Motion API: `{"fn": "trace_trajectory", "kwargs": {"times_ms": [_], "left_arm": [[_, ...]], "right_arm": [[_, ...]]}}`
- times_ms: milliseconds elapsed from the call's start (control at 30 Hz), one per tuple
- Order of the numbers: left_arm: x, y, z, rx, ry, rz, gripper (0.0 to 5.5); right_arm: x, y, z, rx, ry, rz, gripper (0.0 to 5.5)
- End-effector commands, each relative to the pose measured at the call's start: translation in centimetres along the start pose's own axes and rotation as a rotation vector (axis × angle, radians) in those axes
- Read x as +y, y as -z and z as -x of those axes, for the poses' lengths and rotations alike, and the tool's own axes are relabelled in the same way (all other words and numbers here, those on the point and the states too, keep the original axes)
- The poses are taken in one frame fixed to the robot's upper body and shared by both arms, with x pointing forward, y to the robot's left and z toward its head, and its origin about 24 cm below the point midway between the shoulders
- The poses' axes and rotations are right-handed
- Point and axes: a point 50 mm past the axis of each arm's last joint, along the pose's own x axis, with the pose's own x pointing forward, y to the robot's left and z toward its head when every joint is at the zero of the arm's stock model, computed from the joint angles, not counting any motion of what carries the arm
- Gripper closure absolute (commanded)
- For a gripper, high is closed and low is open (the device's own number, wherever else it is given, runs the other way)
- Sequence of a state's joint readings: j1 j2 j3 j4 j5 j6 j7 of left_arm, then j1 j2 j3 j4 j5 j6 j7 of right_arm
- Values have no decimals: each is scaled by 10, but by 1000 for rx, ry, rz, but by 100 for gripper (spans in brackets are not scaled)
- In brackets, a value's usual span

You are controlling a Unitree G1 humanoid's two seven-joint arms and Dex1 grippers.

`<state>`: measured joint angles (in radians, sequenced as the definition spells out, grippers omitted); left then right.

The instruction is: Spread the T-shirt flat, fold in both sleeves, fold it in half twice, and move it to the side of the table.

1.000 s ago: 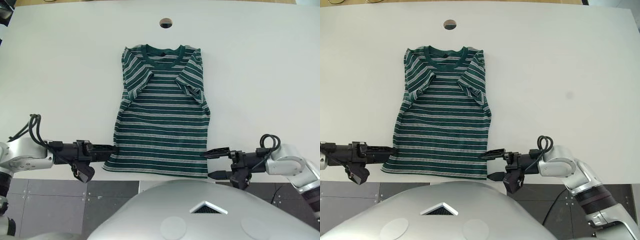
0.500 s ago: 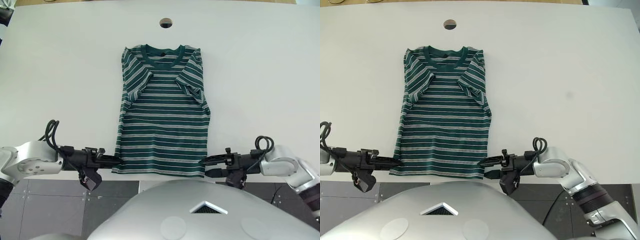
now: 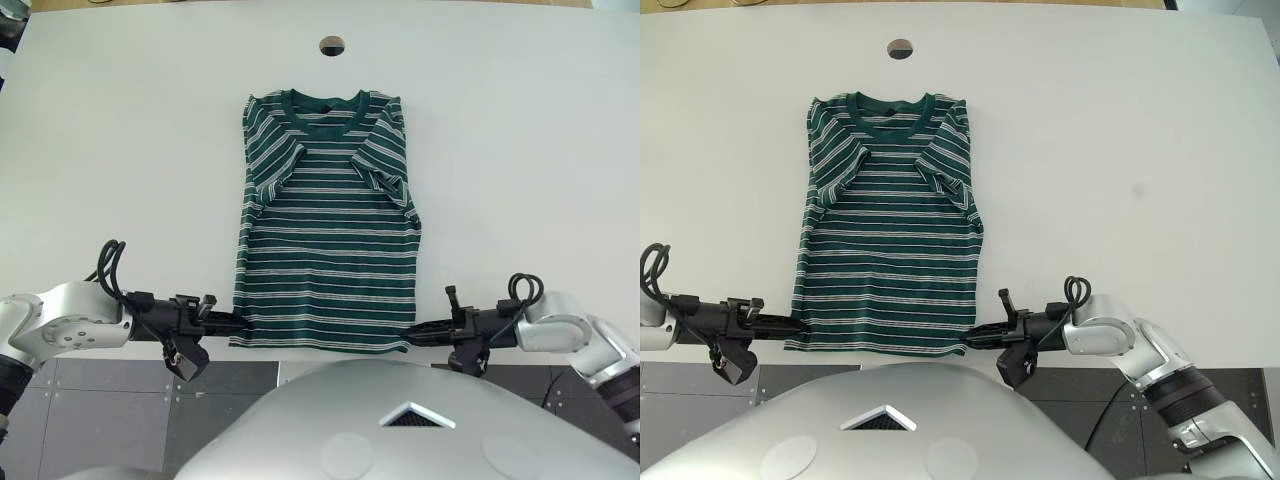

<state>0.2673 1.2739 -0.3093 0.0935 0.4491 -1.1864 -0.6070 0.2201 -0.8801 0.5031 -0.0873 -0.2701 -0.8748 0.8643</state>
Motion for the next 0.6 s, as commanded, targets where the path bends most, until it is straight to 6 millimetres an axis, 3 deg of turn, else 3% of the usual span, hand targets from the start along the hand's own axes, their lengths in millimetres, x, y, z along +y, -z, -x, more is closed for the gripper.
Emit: {"fn": "trace_trajectory", "kwargs": {"times_ms": [33,167,233,300,400,533,600], "left_arm": [[-6,1,-5,5,42,8,540],[21,-4,-11,-28,-175,137,540],[40,-9,-7,-71,-268,366,540],[50,-14,-3,-143,-254,613,540],[59,-31,4,-305,-157,870,540],[66,-49,12,-492,-64,990,540],[74,-47,18,-517,-119,992,540]], "right_arm": [[17,7,4,66,-124,-70,538],[7,-3,7,-57,15,-382,538],[-14,-6,24,-142,90,-599,538],[-32,-12,43,-223,110,-736,538],[-43,-16,66,-305,76,-855,538],[-48,-24,82,-393,78,-938,538],[-58,-23,85,-392,156,-902,538]]}}
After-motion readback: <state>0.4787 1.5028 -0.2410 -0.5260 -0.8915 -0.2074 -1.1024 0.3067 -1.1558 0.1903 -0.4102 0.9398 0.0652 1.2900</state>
